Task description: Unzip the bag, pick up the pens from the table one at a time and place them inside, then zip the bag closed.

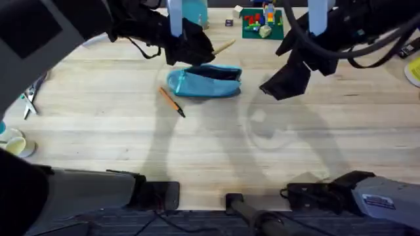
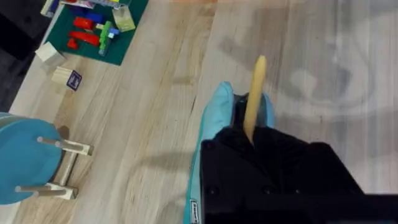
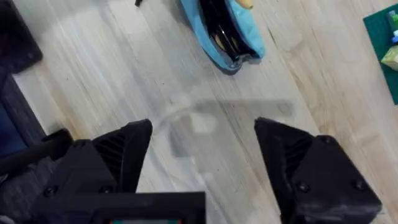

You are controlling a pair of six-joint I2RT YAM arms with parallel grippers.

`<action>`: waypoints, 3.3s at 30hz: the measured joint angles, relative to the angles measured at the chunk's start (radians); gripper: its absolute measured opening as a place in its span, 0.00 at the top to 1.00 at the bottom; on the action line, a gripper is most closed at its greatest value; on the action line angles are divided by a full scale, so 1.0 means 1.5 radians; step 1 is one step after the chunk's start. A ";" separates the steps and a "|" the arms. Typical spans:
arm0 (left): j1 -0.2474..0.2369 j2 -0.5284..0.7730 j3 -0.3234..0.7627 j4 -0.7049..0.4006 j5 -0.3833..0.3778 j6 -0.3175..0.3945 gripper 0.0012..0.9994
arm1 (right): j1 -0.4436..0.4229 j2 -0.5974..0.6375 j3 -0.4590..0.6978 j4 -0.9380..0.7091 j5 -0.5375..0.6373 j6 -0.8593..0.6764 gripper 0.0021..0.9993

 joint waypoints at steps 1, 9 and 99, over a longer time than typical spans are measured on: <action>0.000 0.003 0.000 -0.001 0.000 0.002 0.96 | 0.000 0.000 0.000 0.000 0.000 0.000 0.00; 0.000 0.052 0.001 -0.001 0.006 0.012 0.96 | 0.000 0.000 0.000 0.000 0.000 0.000 0.00; 0.000 -0.001 0.270 -0.426 -0.253 -0.192 0.00 | 0.000 0.000 0.000 0.000 0.000 0.000 0.00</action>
